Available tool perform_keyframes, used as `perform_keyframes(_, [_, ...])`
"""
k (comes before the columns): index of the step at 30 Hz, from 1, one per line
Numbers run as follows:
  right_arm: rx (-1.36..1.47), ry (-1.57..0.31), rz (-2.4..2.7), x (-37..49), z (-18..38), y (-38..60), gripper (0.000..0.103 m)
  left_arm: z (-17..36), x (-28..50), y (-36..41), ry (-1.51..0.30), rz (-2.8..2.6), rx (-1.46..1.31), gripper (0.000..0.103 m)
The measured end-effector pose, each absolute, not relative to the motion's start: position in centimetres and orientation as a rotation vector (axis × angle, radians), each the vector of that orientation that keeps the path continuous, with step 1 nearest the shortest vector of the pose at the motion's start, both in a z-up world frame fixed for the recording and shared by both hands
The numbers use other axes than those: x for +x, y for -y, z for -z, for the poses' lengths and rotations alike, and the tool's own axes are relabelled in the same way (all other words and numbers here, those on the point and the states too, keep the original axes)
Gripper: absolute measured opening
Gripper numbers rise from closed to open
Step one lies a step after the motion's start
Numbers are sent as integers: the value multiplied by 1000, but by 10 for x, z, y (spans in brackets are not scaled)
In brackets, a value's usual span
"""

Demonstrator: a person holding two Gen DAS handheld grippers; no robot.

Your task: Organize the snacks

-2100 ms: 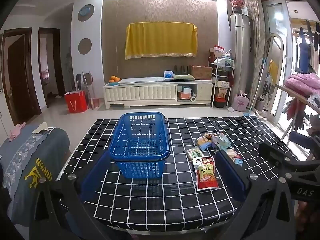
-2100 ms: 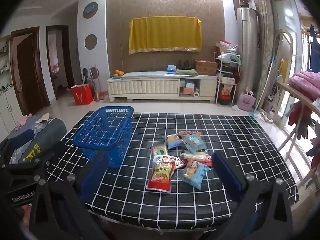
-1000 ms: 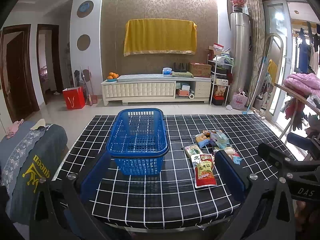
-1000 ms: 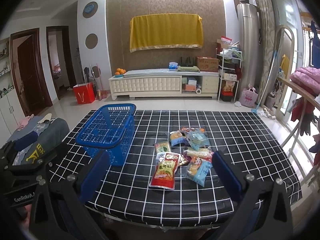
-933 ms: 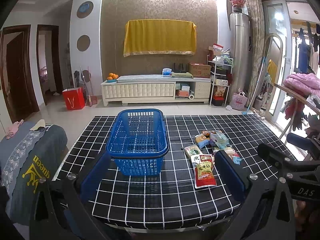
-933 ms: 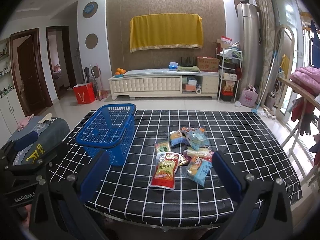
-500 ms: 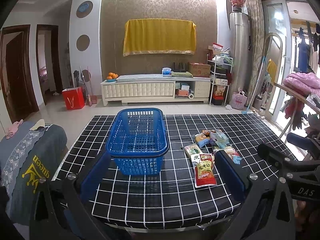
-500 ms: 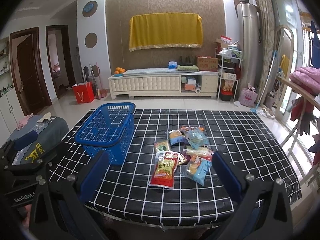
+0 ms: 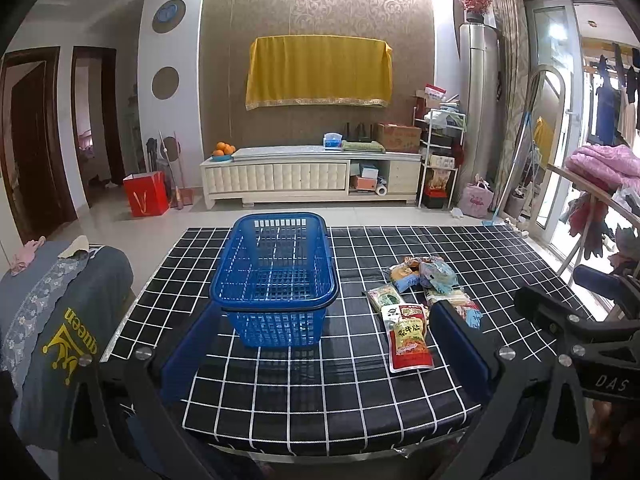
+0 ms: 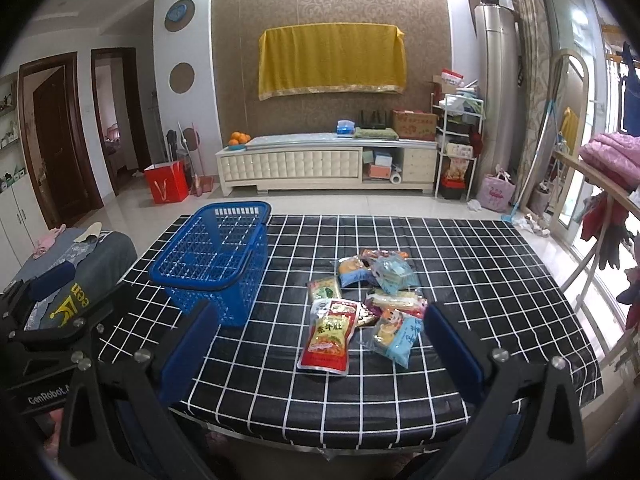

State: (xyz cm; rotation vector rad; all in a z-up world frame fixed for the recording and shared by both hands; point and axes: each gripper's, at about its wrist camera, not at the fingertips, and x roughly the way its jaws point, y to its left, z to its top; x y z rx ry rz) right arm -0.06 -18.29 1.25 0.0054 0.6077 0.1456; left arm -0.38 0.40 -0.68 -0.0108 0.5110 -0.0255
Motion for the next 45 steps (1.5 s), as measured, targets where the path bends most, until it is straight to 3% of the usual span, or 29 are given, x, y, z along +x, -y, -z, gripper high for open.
perform_keyframes(45, [25,-601,-154,4,-23,194,103,-4,4,5,-507,53,-26,103])
